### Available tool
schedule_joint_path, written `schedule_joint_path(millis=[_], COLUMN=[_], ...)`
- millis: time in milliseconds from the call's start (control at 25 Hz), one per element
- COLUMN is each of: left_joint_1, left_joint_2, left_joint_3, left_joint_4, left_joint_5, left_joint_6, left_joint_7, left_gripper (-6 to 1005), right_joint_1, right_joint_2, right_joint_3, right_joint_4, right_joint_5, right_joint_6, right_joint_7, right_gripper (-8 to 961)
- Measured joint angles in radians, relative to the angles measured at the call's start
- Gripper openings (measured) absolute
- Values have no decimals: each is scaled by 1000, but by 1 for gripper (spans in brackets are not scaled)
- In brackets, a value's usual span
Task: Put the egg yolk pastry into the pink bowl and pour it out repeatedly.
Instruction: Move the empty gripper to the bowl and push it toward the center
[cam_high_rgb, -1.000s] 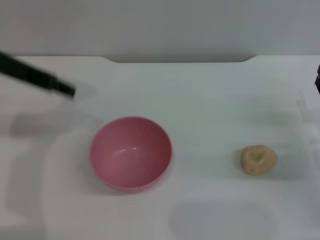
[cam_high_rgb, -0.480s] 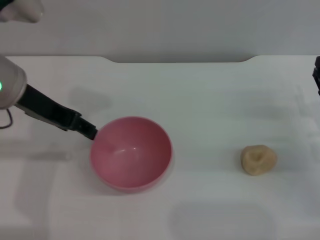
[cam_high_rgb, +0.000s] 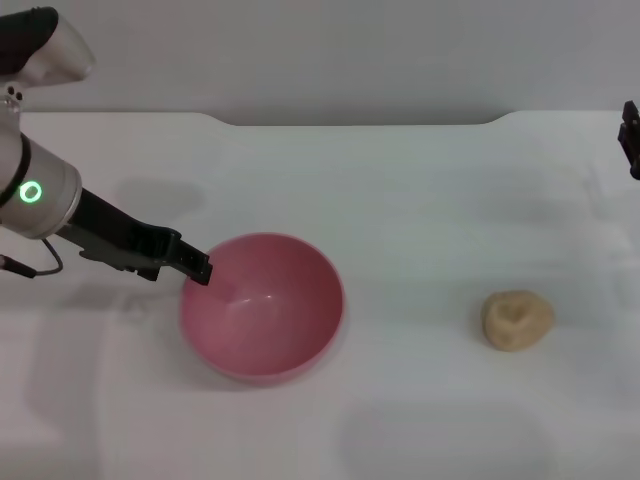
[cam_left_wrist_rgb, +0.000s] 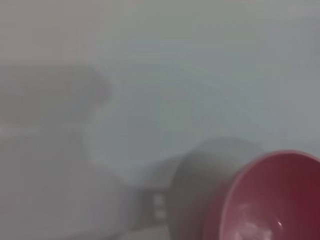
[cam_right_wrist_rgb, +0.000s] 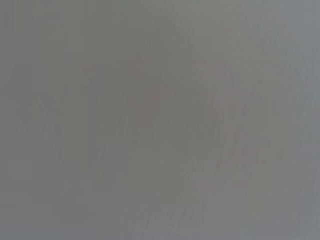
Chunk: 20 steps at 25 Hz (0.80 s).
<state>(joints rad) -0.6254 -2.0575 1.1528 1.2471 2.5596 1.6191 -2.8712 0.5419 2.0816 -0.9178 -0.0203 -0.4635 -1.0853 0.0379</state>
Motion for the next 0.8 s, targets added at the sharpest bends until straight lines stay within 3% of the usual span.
schedule_joint_path(millis=[360,800], left_joint_1=[-43,-48], left_joint_2=[3,0], left_joint_3=[11,42], left_joint_4=[-120,-220], left_joint_5=[8,10], left_joint_6=[-52,-141], left_joint_7=[31,68], left_gripper=[679,677], right_joint_1=[9,3], right_joint_2=[0,-1], right_joint_3=[-3,-1], right_joint_4=[-15,-15], right_joint_5=[-1,-1], right_joint_6=[4,4], right_joint_7=[-1,-1], right_gripper=[535,533])
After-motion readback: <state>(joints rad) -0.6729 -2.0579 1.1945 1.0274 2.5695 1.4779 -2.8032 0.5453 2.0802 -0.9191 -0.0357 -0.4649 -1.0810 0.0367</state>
